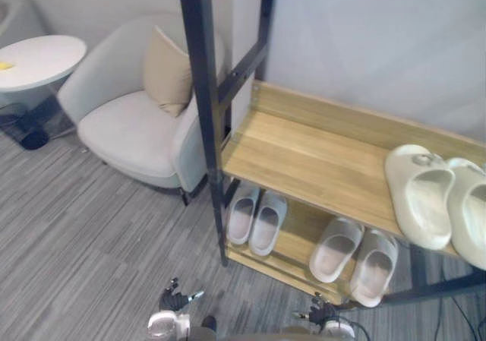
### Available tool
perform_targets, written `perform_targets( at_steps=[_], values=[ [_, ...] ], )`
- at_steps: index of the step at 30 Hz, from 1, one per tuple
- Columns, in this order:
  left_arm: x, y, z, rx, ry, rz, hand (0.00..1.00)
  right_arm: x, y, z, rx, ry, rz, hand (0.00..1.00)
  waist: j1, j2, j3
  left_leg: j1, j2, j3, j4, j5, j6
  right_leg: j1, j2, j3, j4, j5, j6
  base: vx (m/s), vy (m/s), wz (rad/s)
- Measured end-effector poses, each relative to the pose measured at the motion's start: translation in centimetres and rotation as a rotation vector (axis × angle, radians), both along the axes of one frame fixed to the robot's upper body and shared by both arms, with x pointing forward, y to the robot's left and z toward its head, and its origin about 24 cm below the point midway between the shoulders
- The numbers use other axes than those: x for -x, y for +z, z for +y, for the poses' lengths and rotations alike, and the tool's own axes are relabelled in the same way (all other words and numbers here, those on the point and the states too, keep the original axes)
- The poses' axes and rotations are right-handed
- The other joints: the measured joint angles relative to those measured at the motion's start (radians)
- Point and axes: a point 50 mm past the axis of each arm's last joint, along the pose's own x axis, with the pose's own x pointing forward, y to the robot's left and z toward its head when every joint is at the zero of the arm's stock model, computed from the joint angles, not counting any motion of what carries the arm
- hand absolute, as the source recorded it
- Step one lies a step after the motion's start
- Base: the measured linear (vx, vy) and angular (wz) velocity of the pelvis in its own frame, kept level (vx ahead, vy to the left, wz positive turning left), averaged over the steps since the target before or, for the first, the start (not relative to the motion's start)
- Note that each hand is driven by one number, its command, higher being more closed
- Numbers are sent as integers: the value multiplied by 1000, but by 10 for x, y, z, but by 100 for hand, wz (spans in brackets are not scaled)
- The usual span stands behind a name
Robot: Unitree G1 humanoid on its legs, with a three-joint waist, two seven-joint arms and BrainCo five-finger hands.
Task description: Organize the slippers on the shoe rack
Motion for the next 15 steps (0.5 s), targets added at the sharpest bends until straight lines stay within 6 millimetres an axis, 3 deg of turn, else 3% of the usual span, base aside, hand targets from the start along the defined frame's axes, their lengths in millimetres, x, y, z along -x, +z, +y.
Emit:
perform_targets(
  at_steps=[3,5,6,7,8,9,11,12,13,15],
  values=[
    [-7,0,-18,46,-6,-16,0,-4,2,-8,26,0,-12,0,7,43,29,-18,37,-89,-33,47,-37,10,38,-91,17,-7,-27,-106,-158,87],
    [-9,1,-19,49,-8,-27,0,-9,6,-6,28,-1,-41,0,8,51,39,-36,59,-117,-36,69,-50,10,57,-150,33,-18,-50,-106,-100,74],
    [-10,1,-20,49,-9,-28,0,-12,7,-5,30,6,-49,0,8,50,40,-43,66,-96,-44,84,-39,8,58,-175,41,-22,-57,-128,-86,71],
    [-10,1,-21,53,-9,-27,0,-16,8,-3,29,13,-60,0,7,50,40,-50,76,-30,-51,74,18,5,54,-209,44,-25,-69,-140,-72,76],
    [-15,3,-22,62,-7,-42,0,-17,8,0,25,19,-61,0,4,32,47,-77,105,105,-31,49,69,1,37,-247,32,-18,-80,-153,-44,96],
    [-22,5,-25,66,-15,-59,0,-18,8,0,27,18,-62,0,0,26,51,-126,119,242,90,35,67,4,10,-286,31,-13,-79,-119,-6,97],
    [-24,6,-30,72,-31,-65,0,-13,7,-2,34,16,-47,0,-3,17,57,-144,120,396,274,6,77,25,-29,-335,25,-3,-63,-37,22,83],
    [-23,5,-31,75,-34,-60,0,-13,7,-3,40,22,-46,0,-4,27,52,-135,127,432,298,-23,78,28,-33,-346,25,-1,-59,30,69,88],
    [-21,4,-32,78,-32,-55,0,-16,8,-6,50,23,-54,0,-10,58,44,-141,138,504,298,-43,81,34,-24,-377,29,3,-52,40,82,97],
    [-24,6,-31,69,-45,-68,0,-19,9,-6,48,16,-61,0,-12,56,45,-129,112,525,232,-33,90,47,-17,-375,-6,9,-55,-17,97,101]
  ],
)
